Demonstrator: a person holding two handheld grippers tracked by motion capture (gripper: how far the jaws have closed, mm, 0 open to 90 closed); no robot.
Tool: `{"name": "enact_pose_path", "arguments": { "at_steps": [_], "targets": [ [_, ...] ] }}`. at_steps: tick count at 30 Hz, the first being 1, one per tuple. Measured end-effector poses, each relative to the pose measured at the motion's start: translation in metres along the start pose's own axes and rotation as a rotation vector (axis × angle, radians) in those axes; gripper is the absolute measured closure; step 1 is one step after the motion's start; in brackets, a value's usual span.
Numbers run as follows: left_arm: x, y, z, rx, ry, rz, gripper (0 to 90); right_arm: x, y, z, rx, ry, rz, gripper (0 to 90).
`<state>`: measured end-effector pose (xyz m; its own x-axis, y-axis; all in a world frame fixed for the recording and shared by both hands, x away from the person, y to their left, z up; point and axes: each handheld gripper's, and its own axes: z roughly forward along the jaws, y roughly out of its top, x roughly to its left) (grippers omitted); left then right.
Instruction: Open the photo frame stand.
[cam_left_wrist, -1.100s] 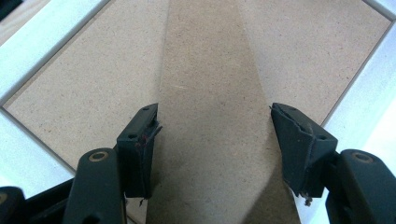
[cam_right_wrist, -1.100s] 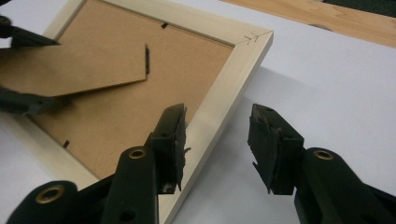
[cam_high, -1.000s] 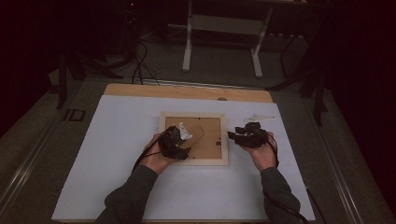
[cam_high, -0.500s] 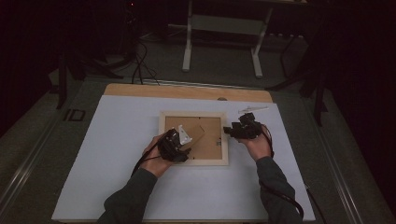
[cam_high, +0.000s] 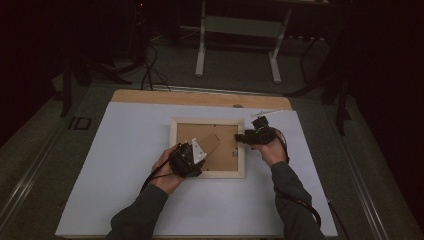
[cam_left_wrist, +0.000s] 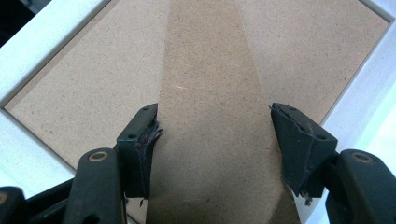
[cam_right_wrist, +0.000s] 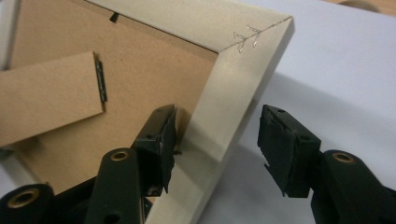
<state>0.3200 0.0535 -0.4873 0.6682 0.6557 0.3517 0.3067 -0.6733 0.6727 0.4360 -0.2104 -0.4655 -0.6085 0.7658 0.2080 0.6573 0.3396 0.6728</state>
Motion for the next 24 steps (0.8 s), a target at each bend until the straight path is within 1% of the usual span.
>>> {"name": "enact_pose_path", "arguments": {
  "at_steps": [1, 2, 3, 6, 7, 8, 9, 10, 11, 13, 16, 17, 18, 19, 22, 24],
  "targets": [
    [-0.001, -0.001, -0.001, -0.011, 0.006, 0.005, 37.9, -0.002, 0.001, 0.0, 0.0, 0.027, 0.007, 45.7],
    [-0.001, -0.001, -0.001, -0.011, 0.006, 0.005, 37.9, -0.002, 0.001, 0.0, 0.0, 0.027, 0.007, 45.7],
    [-0.002, -0.001, -0.002, -0.022, 0.011, 0.013, 37.9, -0.003, 0.003, 0.0, 0.01, 0.065, 0.013, 46.1],
    [-0.003, -0.002, -0.003, -0.028, 0.018, 0.025, 37.9, -0.004, 0.003, -0.001, 0.015, 0.075, 0.008, 46.8],
    [-0.004, -0.002, -0.004, -0.042, 0.025, 0.038, 37.9, -0.006, 0.003, -0.002, 0.015, 0.095, 0.01, 47.4],
    [-0.004, -0.002, -0.004, -0.042, 0.025, 0.038, 37.9, -0.006, 0.003, -0.002, 0.015, 0.095, 0.01, 47.4],
    [-0.006, -0.003, -0.005, -0.054, 0.035, 0.055, 37.9, -0.009, 0.002, -0.004, 0.005, 0.129, 0.025, 48.0],
    [-0.006, -0.003, -0.005, -0.054, 0.035, 0.055, 37.9, -0.009, 0.002, -0.004, 0.005, 0.129, 0.025, 48.0],
    [-0.007, -0.003, -0.006, -0.069, 0.048, 0.074, 37.9, -0.014, 0.001, -0.005, 0.004, 0.188, 0.048, 47.9],
    [-0.007, -0.003, -0.006, -0.07, 0.047, 0.077, 37.9, -0.016, 0.0, -0.005, 0.001, 0.212, 0.053, 49.2],
    [-0.006, -0.004, -0.005, -0.073, 0.04, 0.069, 37.9, -0.017, -0.001, -0.007, -0.003, 0.212, 0.056, 51.8],
    [-0.005, -0.005, -0.004, -0.072, 0.034, 0.056, 37.8, -0.019, -0.003, -0.011, -0.013, 0.196, 0.065, 56.9],
    [-0.005, -0.005, -0.004, -0.072, 0.034, 0.056, 37.8, -0.019, -0.003, -0.011, -0.013, 0.196, 0.065, 56.9],
    [-0.004, -0.005, -0.003, -0.076, 0.024, 0.053, 37.8, -0.02, -0.005, -0.012, -0.022, 0.199, 0.069, 57.1],
    [-0.004, -0.005, -0.004, -0.078, 0.021, 0.049, 37.8, -0.018, -0.006, -0.013, -0.026, 0.194, 0.066, 57.1],
    [-0.002, -0.005, -0.005, -0.069, 0.005, 0.038, 37.7, -0.017, -0.005, -0.014, -0.026, 0.191, 0.061, 57.1]
  ]
}}
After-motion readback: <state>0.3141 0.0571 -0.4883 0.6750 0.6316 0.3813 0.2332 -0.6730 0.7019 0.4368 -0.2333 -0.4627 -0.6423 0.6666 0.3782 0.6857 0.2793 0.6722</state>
